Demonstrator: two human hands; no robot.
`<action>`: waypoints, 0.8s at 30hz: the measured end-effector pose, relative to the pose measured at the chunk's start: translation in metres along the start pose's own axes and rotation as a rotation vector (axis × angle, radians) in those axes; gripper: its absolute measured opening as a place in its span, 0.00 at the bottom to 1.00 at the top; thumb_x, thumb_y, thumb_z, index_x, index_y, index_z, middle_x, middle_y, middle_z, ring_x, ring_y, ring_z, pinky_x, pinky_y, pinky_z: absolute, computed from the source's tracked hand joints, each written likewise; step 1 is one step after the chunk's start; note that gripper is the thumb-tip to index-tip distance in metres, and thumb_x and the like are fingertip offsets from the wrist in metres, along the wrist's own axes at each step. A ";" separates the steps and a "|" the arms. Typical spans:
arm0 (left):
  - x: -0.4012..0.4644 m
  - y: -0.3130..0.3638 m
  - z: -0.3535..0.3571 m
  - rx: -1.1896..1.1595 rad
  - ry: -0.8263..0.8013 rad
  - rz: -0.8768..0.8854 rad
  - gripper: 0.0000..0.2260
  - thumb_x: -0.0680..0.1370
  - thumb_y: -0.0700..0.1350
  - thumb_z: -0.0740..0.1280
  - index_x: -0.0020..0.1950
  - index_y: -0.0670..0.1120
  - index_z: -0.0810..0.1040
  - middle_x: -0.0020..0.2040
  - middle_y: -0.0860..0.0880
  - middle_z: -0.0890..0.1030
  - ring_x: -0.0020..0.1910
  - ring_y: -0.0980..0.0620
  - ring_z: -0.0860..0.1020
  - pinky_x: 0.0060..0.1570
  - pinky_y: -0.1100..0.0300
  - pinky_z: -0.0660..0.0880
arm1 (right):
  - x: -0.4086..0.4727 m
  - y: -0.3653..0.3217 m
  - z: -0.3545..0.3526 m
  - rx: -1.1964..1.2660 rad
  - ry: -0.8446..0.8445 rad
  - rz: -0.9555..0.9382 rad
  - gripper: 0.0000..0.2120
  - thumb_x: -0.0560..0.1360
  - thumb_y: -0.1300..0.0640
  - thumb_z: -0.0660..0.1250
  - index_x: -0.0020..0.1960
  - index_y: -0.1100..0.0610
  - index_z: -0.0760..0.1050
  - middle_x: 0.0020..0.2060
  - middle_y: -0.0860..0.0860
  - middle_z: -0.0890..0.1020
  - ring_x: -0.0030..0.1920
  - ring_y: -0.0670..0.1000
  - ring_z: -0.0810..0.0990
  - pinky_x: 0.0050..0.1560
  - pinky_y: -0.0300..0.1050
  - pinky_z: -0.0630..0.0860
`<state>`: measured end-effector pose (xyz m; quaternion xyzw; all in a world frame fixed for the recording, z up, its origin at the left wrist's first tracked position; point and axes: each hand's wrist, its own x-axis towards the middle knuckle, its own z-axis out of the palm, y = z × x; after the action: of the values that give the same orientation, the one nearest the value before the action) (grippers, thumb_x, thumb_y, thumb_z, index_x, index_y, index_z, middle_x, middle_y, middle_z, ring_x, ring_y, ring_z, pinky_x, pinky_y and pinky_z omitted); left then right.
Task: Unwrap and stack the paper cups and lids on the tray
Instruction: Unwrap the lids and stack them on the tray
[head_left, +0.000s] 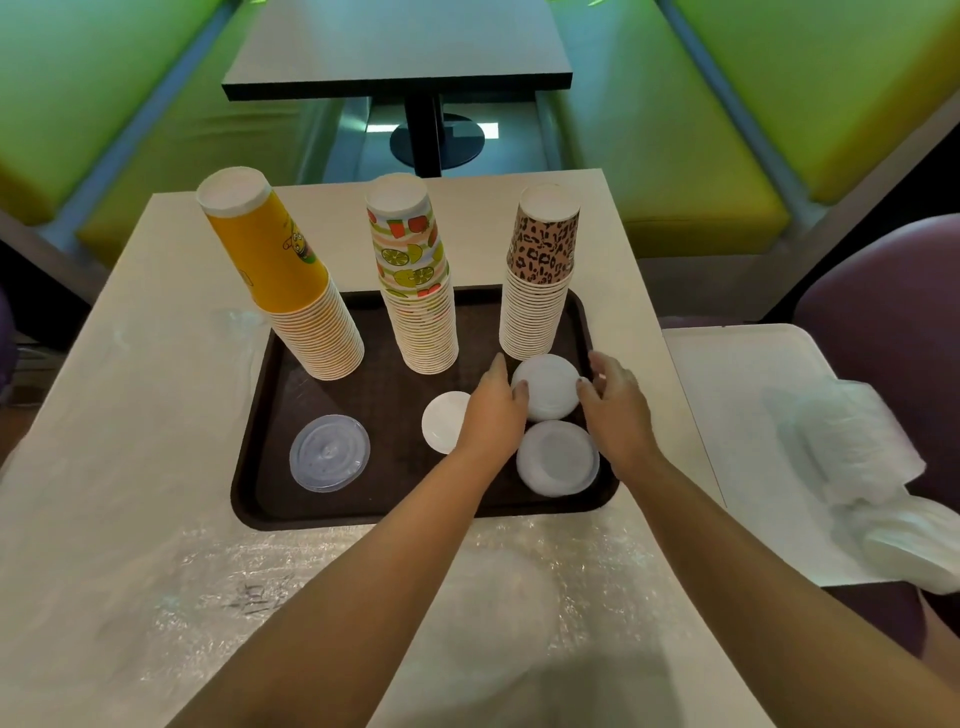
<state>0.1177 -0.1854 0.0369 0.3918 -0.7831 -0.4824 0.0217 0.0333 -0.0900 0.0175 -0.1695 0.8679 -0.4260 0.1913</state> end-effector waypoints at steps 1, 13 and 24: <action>-0.009 0.000 -0.006 -0.008 0.016 0.064 0.24 0.82 0.44 0.57 0.77 0.44 0.53 0.76 0.45 0.60 0.73 0.47 0.62 0.67 0.59 0.62 | -0.009 -0.005 -0.003 -0.001 0.034 -0.061 0.20 0.80 0.58 0.61 0.71 0.54 0.65 0.68 0.52 0.70 0.66 0.51 0.71 0.61 0.42 0.70; -0.128 -0.085 -0.077 0.417 -0.217 0.398 0.13 0.74 0.59 0.67 0.44 0.49 0.78 0.45 0.55 0.75 0.43 0.59 0.73 0.44 0.65 0.71 | -0.114 -0.007 0.012 -0.511 -0.750 -0.555 0.26 0.70 0.47 0.72 0.66 0.47 0.68 0.57 0.42 0.70 0.53 0.43 0.72 0.55 0.40 0.73; -0.168 -0.127 -0.068 0.820 -0.250 0.455 0.27 0.76 0.46 0.68 0.72 0.47 0.61 0.66 0.45 0.70 0.61 0.45 0.71 0.57 0.54 0.70 | -0.131 -0.017 0.022 -0.159 -0.470 -0.167 0.08 0.81 0.57 0.58 0.44 0.53 0.72 0.38 0.48 0.79 0.38 0.45 0.77 0.39 0.35 0.73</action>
<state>0.3370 -0.1583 0.0332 0.1261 -0.9711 -0.1602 -0.1238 0.1602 -0.0546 0.0439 -0.3495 0.8132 -0.3197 0.3381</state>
